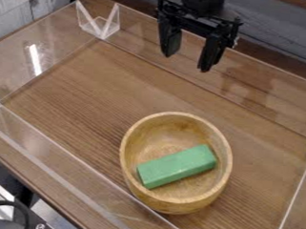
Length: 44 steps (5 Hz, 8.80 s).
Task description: Remove the green block from inside the brown bowl and put it on the table
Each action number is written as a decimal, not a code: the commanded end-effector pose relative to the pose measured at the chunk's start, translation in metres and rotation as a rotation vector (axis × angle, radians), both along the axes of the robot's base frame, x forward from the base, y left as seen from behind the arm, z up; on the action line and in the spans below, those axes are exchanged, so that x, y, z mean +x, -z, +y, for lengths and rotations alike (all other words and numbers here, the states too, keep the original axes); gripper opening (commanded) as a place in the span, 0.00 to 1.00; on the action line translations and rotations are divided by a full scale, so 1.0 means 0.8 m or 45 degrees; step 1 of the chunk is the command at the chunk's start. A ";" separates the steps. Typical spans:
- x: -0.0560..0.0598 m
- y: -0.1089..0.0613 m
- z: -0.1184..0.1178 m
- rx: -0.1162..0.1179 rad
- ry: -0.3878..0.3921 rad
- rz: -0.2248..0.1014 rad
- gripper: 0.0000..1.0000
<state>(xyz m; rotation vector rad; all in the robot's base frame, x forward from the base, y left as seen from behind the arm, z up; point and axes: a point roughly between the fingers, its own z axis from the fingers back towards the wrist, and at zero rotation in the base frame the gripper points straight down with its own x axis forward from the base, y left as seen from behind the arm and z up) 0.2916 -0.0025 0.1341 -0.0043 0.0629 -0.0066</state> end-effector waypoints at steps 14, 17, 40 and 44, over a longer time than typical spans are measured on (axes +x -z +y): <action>-0.099 0.057 -0.066 -0.074 0.440 -0.091 1.00; -0.092 0.054 -0.055 -0.092 0.446 -0.093 1.00; -0.108 0.128 -0.070 -0.086 0.450 -0.096 0.00; -0.103 0.096 -0.061 -0.075 0.393 -0.104 0.00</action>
